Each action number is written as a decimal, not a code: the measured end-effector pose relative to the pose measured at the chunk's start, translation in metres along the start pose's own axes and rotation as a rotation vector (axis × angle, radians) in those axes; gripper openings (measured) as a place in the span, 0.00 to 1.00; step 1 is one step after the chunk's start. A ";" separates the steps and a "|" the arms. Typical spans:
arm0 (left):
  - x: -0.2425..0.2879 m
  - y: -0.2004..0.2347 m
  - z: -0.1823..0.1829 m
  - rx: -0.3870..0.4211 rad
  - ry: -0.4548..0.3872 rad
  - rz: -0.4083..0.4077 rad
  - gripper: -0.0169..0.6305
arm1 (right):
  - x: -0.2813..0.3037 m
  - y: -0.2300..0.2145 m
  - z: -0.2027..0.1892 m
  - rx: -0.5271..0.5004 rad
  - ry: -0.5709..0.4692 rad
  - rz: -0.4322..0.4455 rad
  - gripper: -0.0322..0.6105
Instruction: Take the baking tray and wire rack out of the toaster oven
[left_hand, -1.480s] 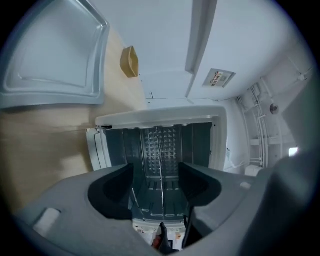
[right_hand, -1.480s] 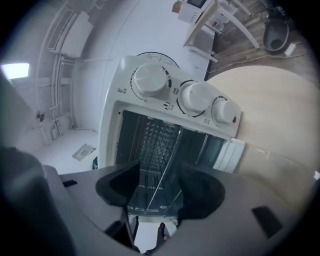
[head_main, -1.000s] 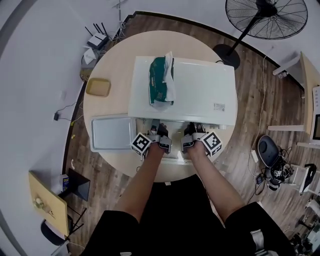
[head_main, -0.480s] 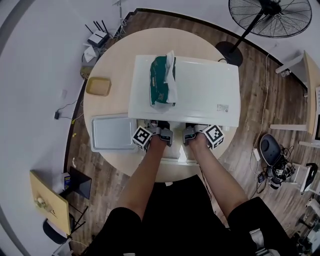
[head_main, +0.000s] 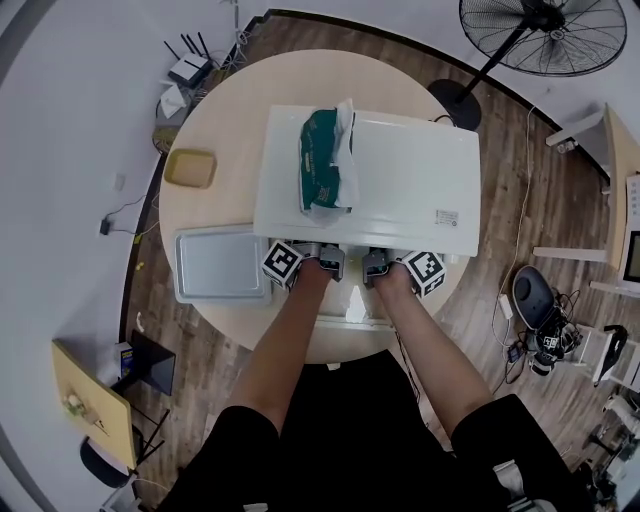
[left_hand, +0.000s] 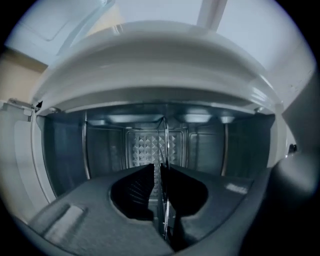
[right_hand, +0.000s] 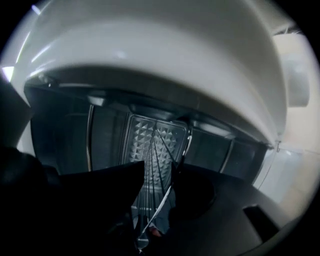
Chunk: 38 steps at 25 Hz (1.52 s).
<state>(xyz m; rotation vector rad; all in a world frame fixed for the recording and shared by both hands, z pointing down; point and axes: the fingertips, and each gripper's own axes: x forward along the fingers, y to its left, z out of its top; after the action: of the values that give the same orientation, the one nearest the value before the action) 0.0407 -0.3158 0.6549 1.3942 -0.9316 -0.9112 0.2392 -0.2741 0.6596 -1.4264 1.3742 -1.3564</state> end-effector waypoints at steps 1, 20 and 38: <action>0.001 -0.001 0.000 0.003 0.005 -0.003 0.10 | -0.001 -0.001 0.002 -0.004 -0.008 -0.004 0.29; -0.030 -0.010 -0.006 -0.015 0.076 -0.038 0.06 | -0.037 0.001 -0.004 -0.005 -0.040 0.023 0.06; -0.097 -0.017 -0.020 0.024 0.186 -0.011 0.06 | -0.105 -0.003 -0.027 0.008 -0.048 0.058 0.05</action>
<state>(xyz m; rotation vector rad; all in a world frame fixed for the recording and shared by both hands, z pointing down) 0.0232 -0.2181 0.6389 1.4791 -0.7967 -0.7655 0.2269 -0.1667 0.6469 -1.3942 1.3673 -1.2812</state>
